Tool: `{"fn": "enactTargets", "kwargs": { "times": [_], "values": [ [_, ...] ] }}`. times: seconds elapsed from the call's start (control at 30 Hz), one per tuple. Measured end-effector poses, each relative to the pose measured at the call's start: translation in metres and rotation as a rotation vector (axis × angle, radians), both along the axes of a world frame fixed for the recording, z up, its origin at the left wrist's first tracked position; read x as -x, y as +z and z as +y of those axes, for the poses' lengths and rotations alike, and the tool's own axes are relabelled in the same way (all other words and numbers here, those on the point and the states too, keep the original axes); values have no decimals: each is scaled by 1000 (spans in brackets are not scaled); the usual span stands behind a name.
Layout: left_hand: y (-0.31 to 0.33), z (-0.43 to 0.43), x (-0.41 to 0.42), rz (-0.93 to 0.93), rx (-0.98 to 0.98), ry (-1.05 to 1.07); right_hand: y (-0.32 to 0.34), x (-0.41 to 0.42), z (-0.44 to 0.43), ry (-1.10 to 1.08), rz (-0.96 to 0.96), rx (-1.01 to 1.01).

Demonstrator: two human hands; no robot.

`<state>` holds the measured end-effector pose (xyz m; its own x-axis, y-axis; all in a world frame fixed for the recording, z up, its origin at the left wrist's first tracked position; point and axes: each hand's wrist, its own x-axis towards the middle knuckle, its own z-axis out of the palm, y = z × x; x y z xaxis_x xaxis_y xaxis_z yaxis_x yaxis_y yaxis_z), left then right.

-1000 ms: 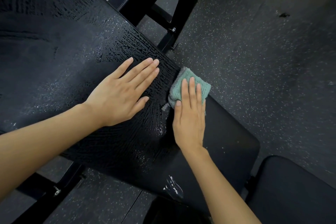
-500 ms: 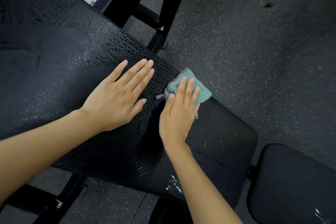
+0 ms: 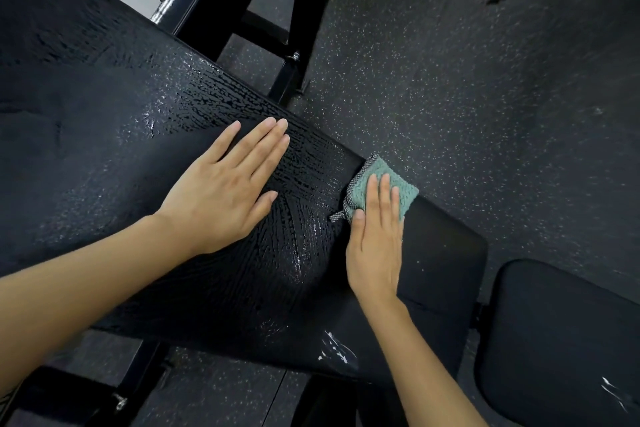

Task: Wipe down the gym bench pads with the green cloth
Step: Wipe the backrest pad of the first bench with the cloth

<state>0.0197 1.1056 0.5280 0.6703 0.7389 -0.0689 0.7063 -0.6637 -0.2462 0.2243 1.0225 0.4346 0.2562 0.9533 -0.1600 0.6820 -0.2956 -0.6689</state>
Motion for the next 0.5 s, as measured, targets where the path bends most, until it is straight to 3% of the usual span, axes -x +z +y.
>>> {"fn": "enactTargets", "kwargs": {
  "times": [0.23,0.5],
  "values": [
    [-2,0,-4,-9,4,5,14,29,15,-90,47,-23],
    [-3,0,-7,-12,4,5,43,67,44,174,48,-126]
  ]
}}
